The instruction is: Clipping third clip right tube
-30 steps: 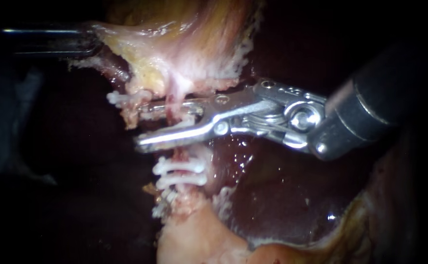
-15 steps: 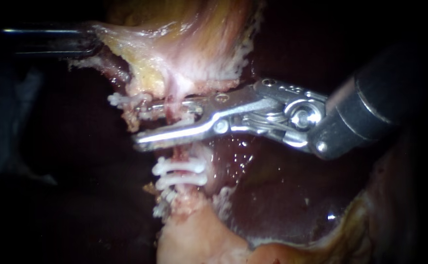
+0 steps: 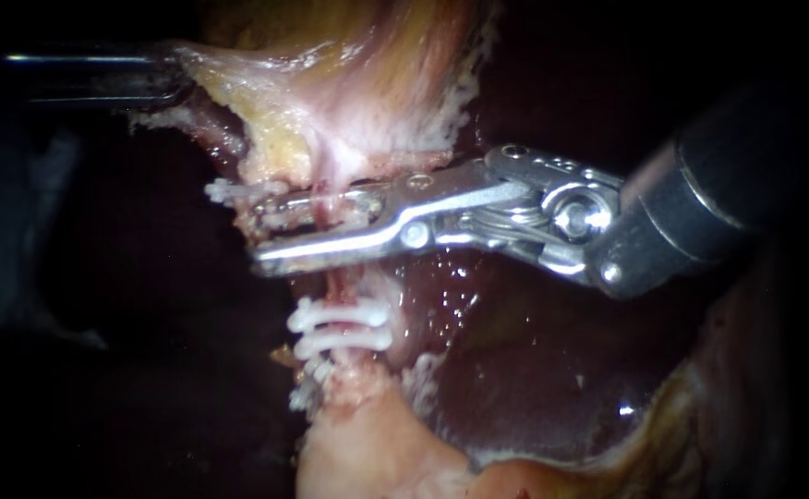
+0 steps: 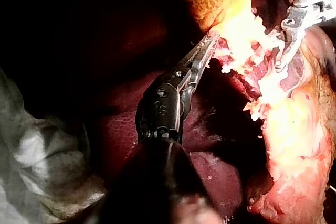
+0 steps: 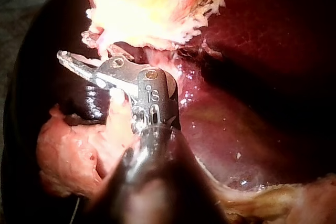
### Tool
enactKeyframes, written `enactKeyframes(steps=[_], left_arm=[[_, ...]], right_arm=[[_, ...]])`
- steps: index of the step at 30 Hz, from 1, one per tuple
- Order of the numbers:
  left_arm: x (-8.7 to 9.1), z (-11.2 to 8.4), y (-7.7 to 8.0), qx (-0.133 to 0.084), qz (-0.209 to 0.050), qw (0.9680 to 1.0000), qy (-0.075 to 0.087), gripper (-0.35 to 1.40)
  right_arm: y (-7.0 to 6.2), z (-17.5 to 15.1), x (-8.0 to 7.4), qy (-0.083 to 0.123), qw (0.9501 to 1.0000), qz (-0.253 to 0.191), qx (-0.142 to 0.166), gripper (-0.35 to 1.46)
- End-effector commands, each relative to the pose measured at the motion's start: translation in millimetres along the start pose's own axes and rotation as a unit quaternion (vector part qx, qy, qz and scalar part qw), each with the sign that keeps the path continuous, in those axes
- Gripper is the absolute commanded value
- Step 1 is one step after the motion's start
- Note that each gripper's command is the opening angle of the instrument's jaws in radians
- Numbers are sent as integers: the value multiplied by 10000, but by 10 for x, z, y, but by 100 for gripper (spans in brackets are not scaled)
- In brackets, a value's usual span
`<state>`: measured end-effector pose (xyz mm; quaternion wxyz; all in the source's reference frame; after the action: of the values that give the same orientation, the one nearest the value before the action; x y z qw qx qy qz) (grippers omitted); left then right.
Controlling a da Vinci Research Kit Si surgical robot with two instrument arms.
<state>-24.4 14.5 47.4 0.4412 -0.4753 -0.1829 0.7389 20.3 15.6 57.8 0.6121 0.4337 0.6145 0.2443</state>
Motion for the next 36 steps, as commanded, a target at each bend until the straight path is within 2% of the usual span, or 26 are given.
enactKeyframes(steps=[1,12,17,20,36], left_arm=[[0,0,0,0,-1,10000,0,-35],[0,1,-1,1,0,10000,1,-35],[0,1,-1,2,0,10000,1,-35],[0,1,-1,2,0,10000,1,-35],[0,1,-1,-2,-1,10000,15,-35]], right_arm=[[0,-1,0,-2,10000,-5,4,17],[3,-6,-1,5,10000,-6,-17,-6],[2,-9,-1,1,10000,23,-7,-35],[1,-11,-2,0,9999,171,-1,-35],[2,-15,-6,-11,9999,159,9,-35]])
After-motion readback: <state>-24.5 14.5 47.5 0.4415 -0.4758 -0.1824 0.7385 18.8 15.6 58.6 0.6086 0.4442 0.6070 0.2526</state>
